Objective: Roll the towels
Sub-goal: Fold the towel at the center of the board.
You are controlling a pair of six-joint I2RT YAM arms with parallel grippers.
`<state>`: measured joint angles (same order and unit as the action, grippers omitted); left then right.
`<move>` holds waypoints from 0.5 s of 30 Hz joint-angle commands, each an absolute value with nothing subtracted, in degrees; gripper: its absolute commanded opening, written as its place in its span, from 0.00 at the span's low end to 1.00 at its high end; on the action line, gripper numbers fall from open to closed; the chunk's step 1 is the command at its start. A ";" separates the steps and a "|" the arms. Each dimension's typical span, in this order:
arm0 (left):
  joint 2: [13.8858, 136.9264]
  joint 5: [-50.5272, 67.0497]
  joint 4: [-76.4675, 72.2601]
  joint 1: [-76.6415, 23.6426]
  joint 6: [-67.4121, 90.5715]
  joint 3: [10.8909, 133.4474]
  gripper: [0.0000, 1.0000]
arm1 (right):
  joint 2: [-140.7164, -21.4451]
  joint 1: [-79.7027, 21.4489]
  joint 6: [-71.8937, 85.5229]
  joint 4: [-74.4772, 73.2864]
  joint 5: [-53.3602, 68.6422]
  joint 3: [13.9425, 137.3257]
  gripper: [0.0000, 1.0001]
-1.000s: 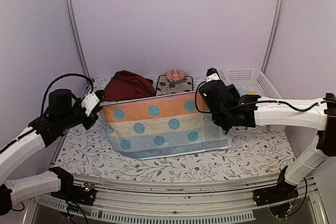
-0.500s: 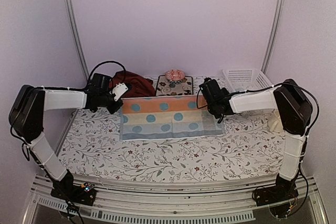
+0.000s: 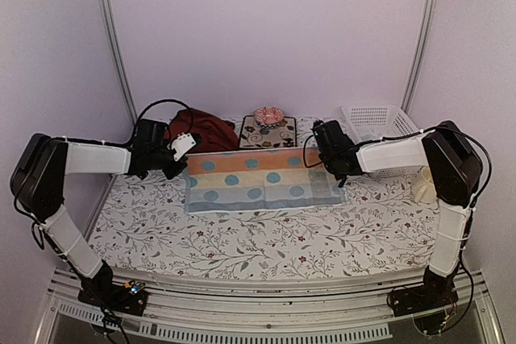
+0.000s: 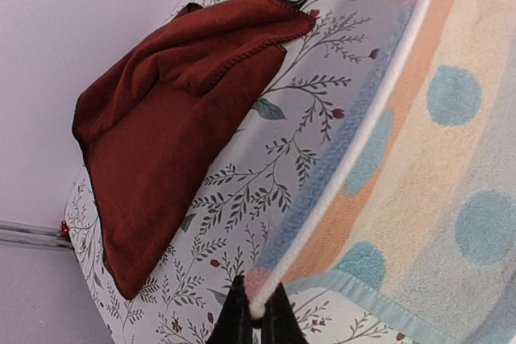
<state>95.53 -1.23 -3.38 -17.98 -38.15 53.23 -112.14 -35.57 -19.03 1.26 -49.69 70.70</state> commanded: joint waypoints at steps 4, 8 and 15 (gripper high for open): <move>92.33 1.82 -2.85 -16.17 -42.99 48.78 0.00 | -108.88 -35.55 -15.14 -4.78 -47.14 65.03 0.02; 91.34 2.87 -2.56 -16.07 -43.95 47.24 0.00 | -106.83 -35.87 -12.08 -6.70 -46.29 62.71 0.01; 88.95 6.06 -1.19 -15.96 -46.85 44.41 0.00 | -105.63 -36.59 -8.76 -12.07 -46.98 61.41 0.02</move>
<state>91.44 5.65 -2.96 -17.80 -44.47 46.02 -107.87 -36.95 -12.49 -6.57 -44.34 62.81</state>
